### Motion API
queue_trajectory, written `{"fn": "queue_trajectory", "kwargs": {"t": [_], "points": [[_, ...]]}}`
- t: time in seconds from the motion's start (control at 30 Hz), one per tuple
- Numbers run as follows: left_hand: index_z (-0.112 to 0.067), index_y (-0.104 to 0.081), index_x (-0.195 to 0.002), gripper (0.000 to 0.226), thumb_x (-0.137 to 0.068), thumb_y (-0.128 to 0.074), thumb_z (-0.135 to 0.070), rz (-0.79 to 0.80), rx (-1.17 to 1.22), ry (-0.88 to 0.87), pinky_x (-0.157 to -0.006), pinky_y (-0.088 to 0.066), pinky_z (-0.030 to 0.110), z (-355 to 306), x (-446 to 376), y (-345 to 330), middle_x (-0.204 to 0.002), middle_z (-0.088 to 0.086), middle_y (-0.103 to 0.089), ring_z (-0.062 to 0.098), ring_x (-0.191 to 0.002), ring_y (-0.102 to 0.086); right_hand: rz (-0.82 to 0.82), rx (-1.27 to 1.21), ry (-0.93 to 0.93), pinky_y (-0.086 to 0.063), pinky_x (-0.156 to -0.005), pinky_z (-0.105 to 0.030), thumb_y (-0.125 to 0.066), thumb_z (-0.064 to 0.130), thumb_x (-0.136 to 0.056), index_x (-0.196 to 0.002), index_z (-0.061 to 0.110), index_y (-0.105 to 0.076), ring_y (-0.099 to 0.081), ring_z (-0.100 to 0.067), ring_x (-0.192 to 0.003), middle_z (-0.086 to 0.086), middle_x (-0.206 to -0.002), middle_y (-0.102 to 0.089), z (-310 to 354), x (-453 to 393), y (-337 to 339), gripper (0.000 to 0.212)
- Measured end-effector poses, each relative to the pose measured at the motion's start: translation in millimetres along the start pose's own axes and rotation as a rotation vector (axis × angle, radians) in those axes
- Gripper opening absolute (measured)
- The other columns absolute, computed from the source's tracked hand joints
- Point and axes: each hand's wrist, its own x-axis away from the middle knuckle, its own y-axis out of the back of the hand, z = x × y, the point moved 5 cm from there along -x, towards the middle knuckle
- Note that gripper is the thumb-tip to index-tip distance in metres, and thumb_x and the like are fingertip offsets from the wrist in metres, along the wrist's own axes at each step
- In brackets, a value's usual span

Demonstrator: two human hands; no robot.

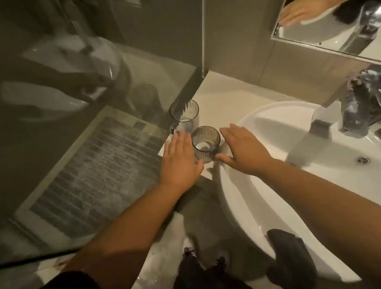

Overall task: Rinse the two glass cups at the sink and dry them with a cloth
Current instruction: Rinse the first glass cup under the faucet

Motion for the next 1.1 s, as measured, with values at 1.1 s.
{"fn": "queue_trajectory", "kwargs": {"t": [1.1], "points": [[-0.019, -0.026, -0.153, 0.088, -0.084, -0.079, -0.023, 0.133, 0.739, -0.277, -0.117, -0.038, 0.038, -54.7, -57.6, 64.1, -0.149, 0.001, -0.034, 0.015, -0.136, -0.043, -0.360, -0.524, -0.285, -0.050, -0.096, -0.030, -0.076, 0.036, -0.081, -0.136, 0.018, -0.050, -0.063, -0.012, -0.109, -0.001, -0.132, -0.059, -11.0, 46.5, 105.9, 0.064]]}}
